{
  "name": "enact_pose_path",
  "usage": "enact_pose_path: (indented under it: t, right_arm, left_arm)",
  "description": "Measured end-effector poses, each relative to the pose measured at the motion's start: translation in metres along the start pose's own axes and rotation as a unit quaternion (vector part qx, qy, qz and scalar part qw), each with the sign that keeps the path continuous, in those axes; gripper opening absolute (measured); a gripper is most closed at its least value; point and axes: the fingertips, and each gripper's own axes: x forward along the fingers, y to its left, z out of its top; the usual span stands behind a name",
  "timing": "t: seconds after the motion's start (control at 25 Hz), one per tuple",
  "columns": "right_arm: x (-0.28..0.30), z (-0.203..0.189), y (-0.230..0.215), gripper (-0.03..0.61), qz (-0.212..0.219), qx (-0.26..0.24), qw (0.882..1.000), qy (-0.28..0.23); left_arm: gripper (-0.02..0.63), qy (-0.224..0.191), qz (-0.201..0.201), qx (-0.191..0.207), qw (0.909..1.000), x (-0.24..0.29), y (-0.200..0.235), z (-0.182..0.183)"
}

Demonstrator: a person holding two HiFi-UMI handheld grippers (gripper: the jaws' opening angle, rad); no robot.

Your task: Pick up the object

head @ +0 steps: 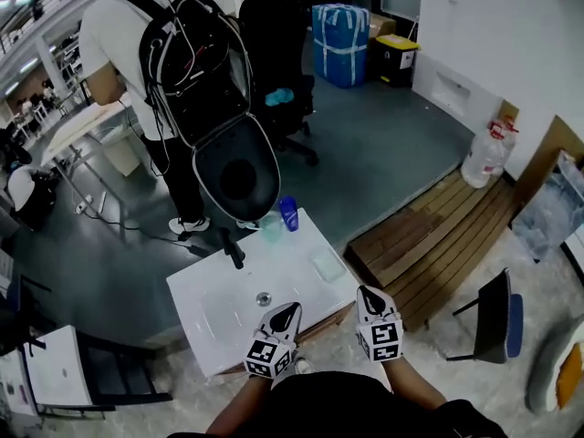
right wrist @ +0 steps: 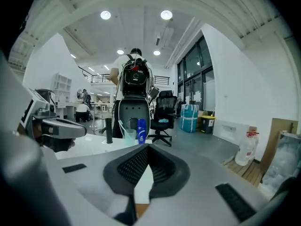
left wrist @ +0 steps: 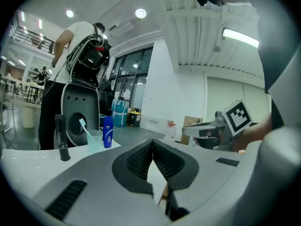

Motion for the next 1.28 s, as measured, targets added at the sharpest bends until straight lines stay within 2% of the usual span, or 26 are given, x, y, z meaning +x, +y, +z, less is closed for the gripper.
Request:
enact_pose_path:
  t: [0.44,0.92,1.28]
  right_arm:
    - [0.04,0.015,0.018,0.018,0.028,-0.015,0.999,0.002]
    - [0.072,0.0,0.014,0.018,0.103,-0.025,0.993,0.05]
    - [0.086,-0.035,0.017,0.018,0.15,-0.033,0.983,0.096]
  left_arm:
    - [0.02,-0.013,0.034,-0.017,0.9992,-0.005,0.048,0.004]
    - [0.021,-0.005,0.085,-0.04,0.9956,0.009,0.044,0.001]
    - [0.02,0.018,0.134,-0.069,0.9884,0.011,0.043,-0.02]
